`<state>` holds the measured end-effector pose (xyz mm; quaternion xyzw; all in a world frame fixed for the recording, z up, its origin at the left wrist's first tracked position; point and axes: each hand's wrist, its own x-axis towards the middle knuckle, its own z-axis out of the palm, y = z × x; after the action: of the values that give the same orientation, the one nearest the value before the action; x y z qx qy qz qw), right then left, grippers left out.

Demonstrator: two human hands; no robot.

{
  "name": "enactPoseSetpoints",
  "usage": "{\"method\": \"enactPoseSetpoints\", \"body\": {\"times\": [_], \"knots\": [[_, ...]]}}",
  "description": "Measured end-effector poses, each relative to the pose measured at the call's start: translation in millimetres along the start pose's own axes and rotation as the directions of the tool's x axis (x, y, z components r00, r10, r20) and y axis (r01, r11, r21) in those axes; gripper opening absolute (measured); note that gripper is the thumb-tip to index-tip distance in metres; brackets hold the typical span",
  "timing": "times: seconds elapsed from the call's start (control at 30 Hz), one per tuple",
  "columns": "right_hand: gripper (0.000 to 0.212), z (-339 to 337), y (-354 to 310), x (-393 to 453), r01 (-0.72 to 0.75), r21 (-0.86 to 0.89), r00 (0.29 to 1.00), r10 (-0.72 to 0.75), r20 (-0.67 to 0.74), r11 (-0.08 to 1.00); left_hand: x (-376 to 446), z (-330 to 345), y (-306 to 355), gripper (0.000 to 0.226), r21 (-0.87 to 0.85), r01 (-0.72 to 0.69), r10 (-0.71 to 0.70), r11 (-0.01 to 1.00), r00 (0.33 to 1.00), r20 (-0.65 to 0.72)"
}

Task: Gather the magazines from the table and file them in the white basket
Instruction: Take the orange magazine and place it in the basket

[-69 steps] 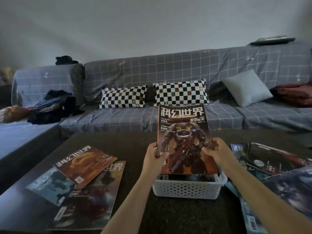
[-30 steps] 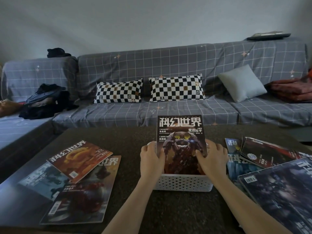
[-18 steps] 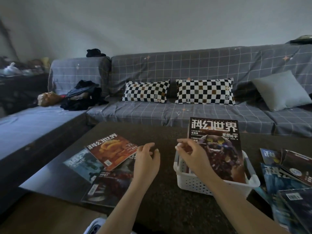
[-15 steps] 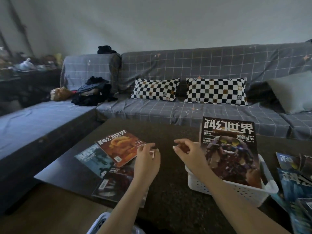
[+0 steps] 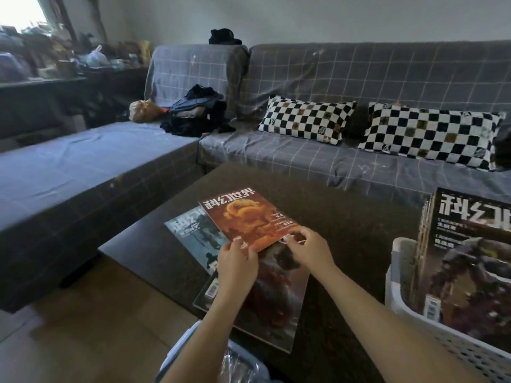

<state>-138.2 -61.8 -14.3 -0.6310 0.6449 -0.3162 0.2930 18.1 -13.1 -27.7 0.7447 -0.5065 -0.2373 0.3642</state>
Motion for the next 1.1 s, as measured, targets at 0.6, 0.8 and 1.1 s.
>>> {"method": "enactPoseSetpoints", "body": {"times": [0.6,0.8,1.1], "knots": [[0.058,27,10,73,-0.248,-0.033,0.964,0.243,-0.11,0.968,59,15,-5,0.082,-0.173,0.125,-0.153,0.977,0.975,-0.16],[0.034,14,3,44,-0.205,0.2,0.97,0.225,-0.086,0.958,47,2,-10,0.004,-0.329,0.013,-0.062,0.944,0.988,-0.138],[0.035,-26,-5,-18,-0.308,0.585,0.938,0.341,0.057,0.75,-4,-22,-5,0.011,-0.651,0.084,-0.126,0.755,0.992,-0.018]]}}
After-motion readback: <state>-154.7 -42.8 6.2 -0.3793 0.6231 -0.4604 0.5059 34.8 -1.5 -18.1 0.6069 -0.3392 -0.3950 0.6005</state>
